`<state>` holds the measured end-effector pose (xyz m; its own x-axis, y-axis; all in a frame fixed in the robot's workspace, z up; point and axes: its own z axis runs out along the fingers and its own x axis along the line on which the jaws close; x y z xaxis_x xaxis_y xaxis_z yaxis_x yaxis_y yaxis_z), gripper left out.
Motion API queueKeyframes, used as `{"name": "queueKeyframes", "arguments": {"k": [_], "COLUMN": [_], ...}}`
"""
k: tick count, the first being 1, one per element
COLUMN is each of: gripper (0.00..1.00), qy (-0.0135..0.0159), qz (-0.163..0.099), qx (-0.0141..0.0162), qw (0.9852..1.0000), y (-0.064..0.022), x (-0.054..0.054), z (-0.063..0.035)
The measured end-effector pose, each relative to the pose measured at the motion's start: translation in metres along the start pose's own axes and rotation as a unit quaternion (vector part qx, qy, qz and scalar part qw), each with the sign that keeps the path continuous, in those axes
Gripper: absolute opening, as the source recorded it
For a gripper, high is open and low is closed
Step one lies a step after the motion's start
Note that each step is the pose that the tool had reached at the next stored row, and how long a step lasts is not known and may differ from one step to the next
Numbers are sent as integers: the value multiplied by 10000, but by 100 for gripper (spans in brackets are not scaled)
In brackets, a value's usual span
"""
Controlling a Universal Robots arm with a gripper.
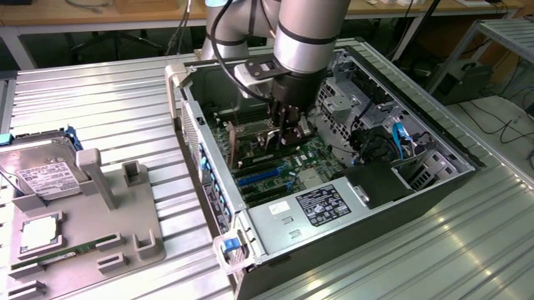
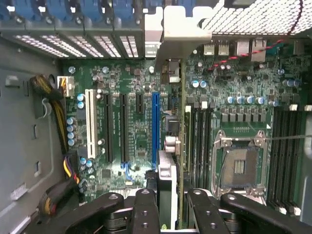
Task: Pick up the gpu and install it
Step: 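Insert the gpu into the slot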
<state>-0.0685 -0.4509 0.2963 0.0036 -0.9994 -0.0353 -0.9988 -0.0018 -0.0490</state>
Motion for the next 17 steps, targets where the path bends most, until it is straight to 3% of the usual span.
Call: {"name": "queueKeyframes", "arguments": {"k": [12,17], "gripper": [28,28], "qy": [16,-3], "qz": [56,83], "qx": [2,2], "qw": [10000,10000], "y": [19,40], "x": [61,69], "z": [127,152]}}
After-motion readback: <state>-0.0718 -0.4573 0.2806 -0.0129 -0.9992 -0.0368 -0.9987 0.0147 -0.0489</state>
